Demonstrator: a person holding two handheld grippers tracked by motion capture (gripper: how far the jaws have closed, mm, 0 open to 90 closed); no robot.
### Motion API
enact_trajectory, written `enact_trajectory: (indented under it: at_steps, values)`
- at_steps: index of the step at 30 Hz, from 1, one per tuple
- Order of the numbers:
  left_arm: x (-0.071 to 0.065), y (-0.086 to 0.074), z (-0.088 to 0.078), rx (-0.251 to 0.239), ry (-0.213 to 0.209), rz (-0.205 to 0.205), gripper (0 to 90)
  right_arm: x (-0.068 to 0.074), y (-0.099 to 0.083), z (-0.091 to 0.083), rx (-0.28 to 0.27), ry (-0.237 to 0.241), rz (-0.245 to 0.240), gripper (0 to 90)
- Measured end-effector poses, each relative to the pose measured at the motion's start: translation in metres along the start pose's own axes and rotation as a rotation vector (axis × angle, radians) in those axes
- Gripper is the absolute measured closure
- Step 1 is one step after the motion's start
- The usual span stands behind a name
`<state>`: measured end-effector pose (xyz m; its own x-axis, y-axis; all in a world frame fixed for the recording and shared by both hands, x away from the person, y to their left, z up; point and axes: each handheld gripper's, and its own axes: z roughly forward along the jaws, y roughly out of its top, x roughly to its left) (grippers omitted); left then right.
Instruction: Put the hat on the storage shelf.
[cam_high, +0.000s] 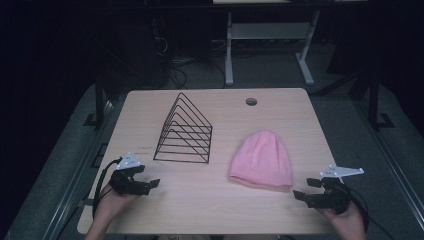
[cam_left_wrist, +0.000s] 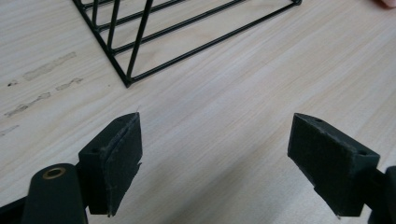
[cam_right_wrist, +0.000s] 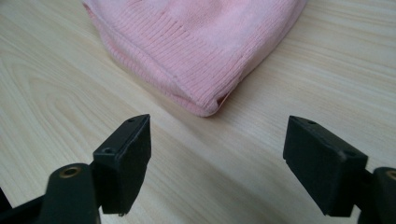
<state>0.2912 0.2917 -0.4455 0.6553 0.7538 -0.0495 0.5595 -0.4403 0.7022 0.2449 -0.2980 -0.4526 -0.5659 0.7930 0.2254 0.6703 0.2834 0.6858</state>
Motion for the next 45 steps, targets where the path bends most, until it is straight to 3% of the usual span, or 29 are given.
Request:
enact_trajectory:
  at_steps: [7,17,34,40,42,45]
  values:
    - [0.002,-0.001,0.002,0.006,0.008,0.003,17.7,-0.001,0.004,0.001,0.003,0.009,-0.006,20.8]
    - [0.004,-0.003,0.000,0.000,0.013,-0.012,17.7,-0.007,0.030,0.004,0.006,0.042,-0.005,19.0]
    - [0.009,-0.006,-0.003,-0.013,0.012,-0.035,17.7,-0.012,0.092,0.023,0.073,0.076,-0.033,15.6]
    - [0.009,-0.007,-0.001,-0.007,0.006,-0.040,17.7,-0.018,0.111,0.032,0.105,0.075,-0.046,16.0]
    - [0.011,-0.007,-0.003,-0.007,0.011,-0.024,17.7,-0.021,0.117,0.035,0.111,0.078,-0.047,16.0]
    - [0.011,-0.008,-0.004,-0.014,0.009,-0.038,17.8,-0.027,0.125,0.040,0.116,0.085,-0.043,16.1]
